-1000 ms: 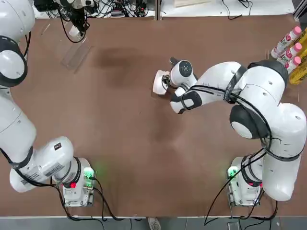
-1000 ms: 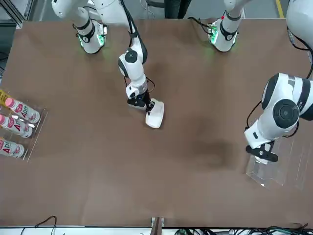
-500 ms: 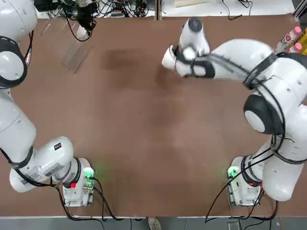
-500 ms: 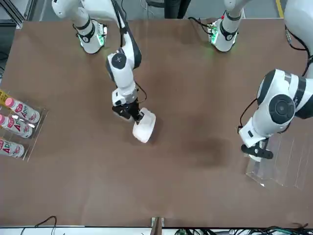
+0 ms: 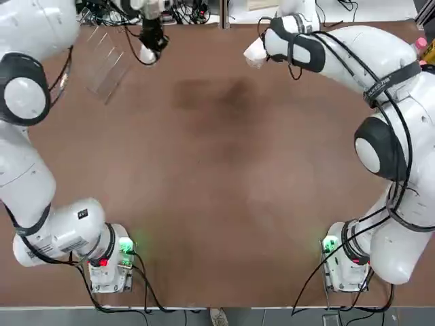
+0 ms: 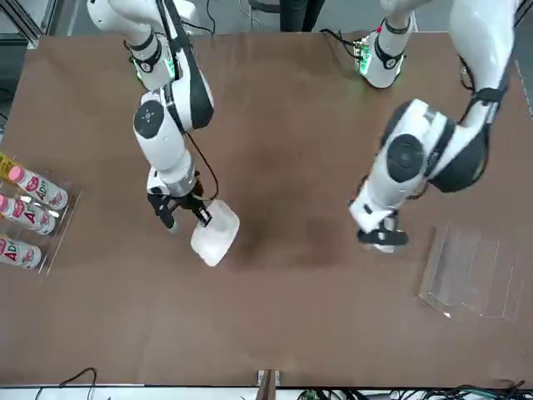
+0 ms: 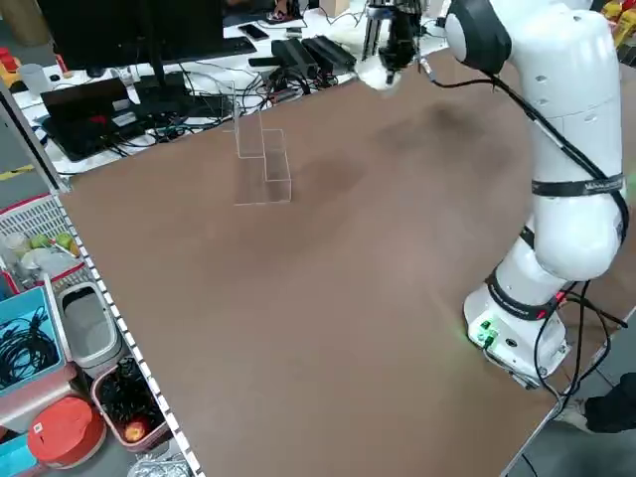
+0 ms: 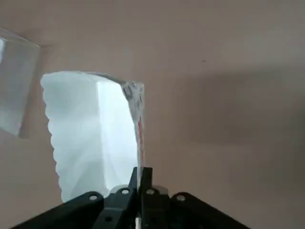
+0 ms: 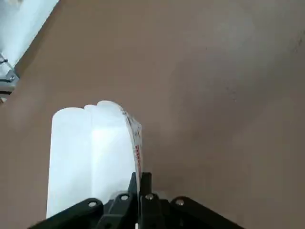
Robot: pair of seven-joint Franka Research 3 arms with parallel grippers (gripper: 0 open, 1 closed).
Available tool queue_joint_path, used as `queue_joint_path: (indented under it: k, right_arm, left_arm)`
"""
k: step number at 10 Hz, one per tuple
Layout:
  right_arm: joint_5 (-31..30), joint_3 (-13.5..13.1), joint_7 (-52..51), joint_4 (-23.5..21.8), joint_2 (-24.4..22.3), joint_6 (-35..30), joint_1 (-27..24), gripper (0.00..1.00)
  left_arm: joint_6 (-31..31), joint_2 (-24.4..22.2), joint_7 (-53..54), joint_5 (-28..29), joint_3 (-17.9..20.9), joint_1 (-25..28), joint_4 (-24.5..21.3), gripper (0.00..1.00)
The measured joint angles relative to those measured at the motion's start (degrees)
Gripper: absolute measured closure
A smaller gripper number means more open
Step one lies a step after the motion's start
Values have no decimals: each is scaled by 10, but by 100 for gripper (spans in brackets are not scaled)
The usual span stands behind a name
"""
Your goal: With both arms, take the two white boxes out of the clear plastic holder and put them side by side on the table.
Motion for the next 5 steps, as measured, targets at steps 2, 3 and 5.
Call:
queue_joint_path:
  k: [2, 3, 5]
  right_arm:
    - [70, 0, 36, 3, 4, 43, -10, 98]
    - [78, 0, 55, 3, 8, 60, -13, 98]
    - [83, 0, 110, 4, 35, 89, -20, 98]
  left_arm:
    - [1, 20, -75, 0, 1, -69, 6, 98]
    - [1, 28, -97, 0, 2, -93, 11, 98]
    - [1, 38, -105, 0, 2, -102, 18, 98]
